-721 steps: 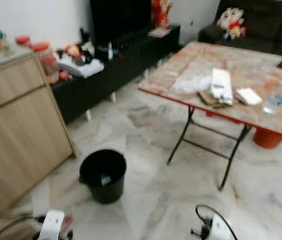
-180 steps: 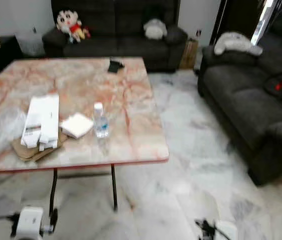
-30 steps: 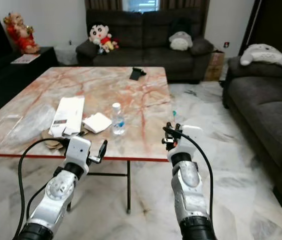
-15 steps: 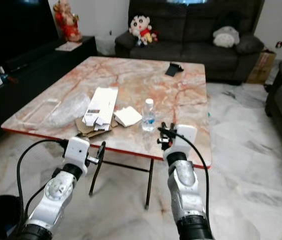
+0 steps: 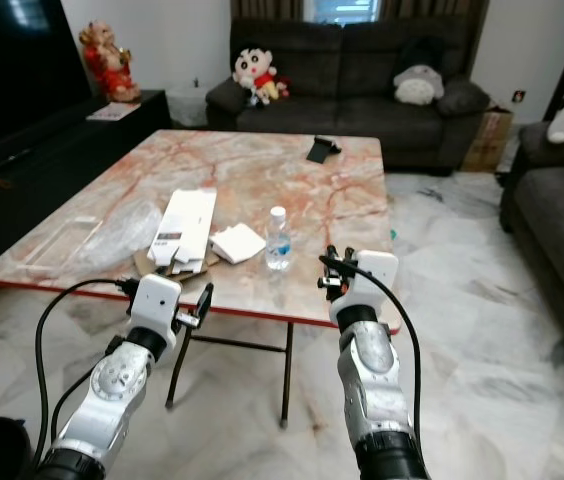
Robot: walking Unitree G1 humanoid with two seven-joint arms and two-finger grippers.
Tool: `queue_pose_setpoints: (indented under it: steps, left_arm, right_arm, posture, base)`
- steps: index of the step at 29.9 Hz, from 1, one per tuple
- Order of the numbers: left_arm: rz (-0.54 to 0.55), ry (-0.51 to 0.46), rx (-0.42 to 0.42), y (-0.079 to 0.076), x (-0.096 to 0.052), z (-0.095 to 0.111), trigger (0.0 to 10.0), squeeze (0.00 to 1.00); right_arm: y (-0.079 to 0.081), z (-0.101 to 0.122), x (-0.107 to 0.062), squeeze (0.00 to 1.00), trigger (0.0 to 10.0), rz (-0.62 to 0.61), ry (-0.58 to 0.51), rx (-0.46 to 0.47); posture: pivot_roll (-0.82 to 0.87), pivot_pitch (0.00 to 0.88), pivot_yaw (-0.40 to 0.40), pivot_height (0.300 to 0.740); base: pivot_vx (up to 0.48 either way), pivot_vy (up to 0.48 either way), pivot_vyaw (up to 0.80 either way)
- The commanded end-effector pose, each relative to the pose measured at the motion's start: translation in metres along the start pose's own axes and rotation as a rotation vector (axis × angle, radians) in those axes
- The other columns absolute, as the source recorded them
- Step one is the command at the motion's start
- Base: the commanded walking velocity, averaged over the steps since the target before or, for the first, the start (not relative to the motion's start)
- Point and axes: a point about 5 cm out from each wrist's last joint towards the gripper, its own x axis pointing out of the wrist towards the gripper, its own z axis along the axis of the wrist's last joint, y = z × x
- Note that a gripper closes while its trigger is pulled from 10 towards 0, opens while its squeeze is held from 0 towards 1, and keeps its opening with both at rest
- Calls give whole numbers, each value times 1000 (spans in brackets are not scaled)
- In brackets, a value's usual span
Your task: Picking trash to rubbish bin
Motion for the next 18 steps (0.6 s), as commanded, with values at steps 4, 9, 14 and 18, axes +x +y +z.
queue_pose_setpoints:
  steps: [4,9,14,18]
  left_arm:
    - [15,-3,8,4,-1,1,10000,0]
    - [11,-5,10,4,0,2,10000,0]
    - [13,-3,11,4,-1,2,10000,0]
    - [12,-1,12,4,-1,1,10000,0]
  right_arm:
    - [4,-1,1,0,10000,4,7,-7]
    - [2,-3,0,0,10000,-10,10,32]
    - [2,-4,-2,0,10000,-11,13,32]
    - [1,-6,-2,0,10000,-21,21,43]
  posture:
    - [150,0,32,740]
    - [152,0,35,740]
    - [152,0,32,740]
    - [152,0,32,740]
  base:
    - [315,0,800]
    - [319,0,0]
    - [319,0,0]
    - [317,0,0]
